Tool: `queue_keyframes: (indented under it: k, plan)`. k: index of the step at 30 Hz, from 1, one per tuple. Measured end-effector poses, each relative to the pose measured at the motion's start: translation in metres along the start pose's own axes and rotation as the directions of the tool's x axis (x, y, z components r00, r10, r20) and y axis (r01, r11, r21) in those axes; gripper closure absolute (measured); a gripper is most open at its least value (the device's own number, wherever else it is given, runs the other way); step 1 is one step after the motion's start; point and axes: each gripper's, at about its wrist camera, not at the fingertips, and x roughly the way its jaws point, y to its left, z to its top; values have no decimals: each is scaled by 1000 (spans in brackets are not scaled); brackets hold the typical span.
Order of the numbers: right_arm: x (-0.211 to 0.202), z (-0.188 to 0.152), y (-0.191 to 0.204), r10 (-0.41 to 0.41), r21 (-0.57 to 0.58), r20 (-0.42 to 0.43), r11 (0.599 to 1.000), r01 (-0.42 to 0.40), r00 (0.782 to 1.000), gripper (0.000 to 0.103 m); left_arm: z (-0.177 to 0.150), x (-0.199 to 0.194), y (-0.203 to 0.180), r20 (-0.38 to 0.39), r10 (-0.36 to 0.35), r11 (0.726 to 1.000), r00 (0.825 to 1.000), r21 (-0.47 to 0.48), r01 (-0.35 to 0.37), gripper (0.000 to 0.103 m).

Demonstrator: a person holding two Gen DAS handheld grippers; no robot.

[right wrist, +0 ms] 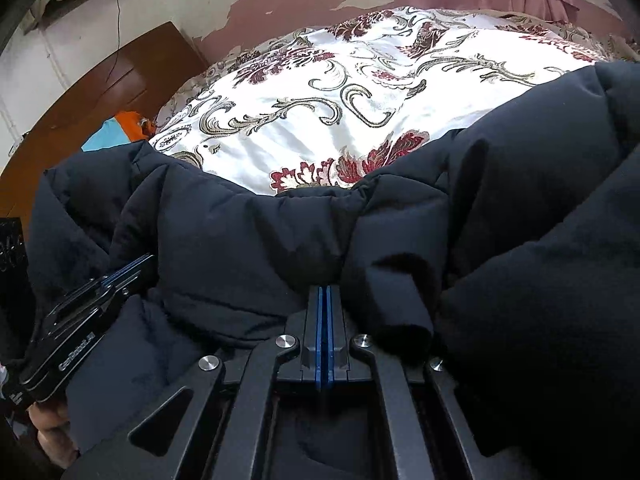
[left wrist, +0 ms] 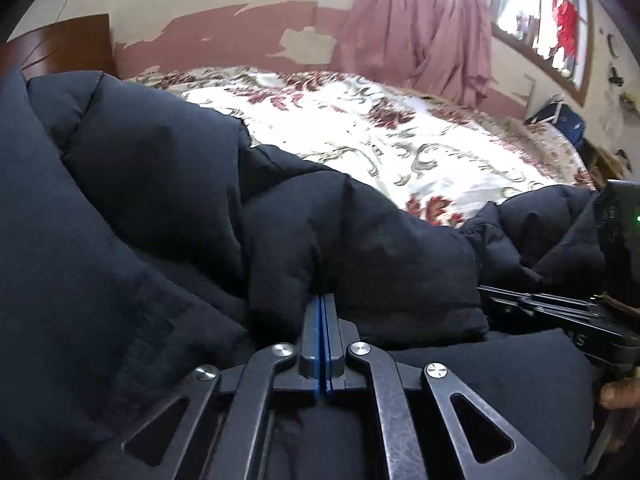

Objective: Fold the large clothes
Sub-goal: 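Carry the held hem over the jacket body toward the collar with both tools, then open both tools on the folded jacket and lift them away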

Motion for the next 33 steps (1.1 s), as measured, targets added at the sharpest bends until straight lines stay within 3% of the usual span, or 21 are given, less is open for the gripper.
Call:
queue_keyframes:
  k: [6,9,13,18,19,20,23,25,29,33]
  plan:
    - [-25,-14,-7,61,45,1,997,-61,998,95,-12,-30,3,76,-67,998,995,15,66,81]
    - [-39,-26,-8,93,40,16,995,-94,995,78,-25,-52,7,134,-81,997,988,9,80,69]
    - [-59,-41,-3,82,4,82,997,-83,993,57,-40,-83,16,189,-100,994,977,-32,108,60]
    - [-82,-50,5,38,-25,167,999,-34,985,34,-43,-119,19,196,-163,979,967,-91,184,25]
    - [-88,-53,7,23,-31,187,999,-18,982,30,-44,-127,20,194,-167,976,967,-105,189,22]
    - [-92,-55,8,13,-32,201,999,-7,979,21,-45,-132,19,193,-163,975,968,-116,187,18]
    - [-112,-66,12,-14,-35,261,999,24,965,14,-50,-146,20,182,-108,979,977,-153,137,7]
    - [-128,-74,17,-45,-32,300,998,58,953,9,-55,-152,21,175,-74,979,982,-174,105,7]
    - [-161,-89,21,-104,11,366,994,108,925,7,-69,-173,25,199,-26,972,980,-225,71,2]
    - [-194,-114,29,-75,-10,417,996,87,906,7,-82,-201,20,229,17,976,973,-213,33,1]
